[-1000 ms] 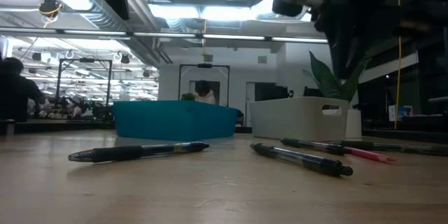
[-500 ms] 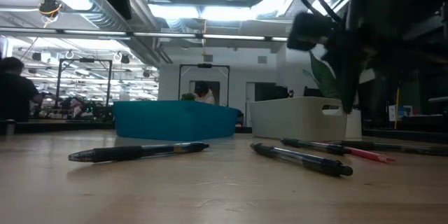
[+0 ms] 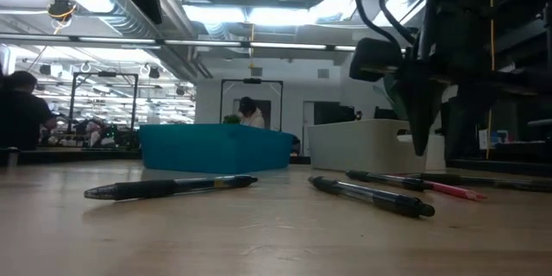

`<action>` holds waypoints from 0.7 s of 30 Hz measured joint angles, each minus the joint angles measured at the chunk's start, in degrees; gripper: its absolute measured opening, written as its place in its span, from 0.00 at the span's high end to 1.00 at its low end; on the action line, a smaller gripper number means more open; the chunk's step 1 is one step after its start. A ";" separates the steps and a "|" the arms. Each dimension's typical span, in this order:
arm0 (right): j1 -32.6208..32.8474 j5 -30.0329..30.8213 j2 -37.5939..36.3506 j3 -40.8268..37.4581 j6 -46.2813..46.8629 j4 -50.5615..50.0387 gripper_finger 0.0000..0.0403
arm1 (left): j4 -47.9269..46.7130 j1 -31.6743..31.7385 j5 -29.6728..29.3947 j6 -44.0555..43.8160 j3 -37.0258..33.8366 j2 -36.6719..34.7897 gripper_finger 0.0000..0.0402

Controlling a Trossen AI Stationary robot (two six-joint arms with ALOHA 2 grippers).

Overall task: Sort pens & pencils
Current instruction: Put the red pencil into the blue bin

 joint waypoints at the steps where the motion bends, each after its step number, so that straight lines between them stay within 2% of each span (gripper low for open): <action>1: -0.37 0.00 0.00 0.00 -0.41 -0.02 0.68 | 0.00 0.00 0.00 0.00 0.00 0.00 0.83; 10: -3.46 -0.24 0.02 0.00 -3.14 0.02 0.68 | 0.00 0.00 0.00 0.00 0.00 0.00 0.83; 21: -6.04 -4.64 0.42 0.00 -3.72 0.27 0.68 | 0.02 0.00 -1.44 0.02 0.00 0.00 0.83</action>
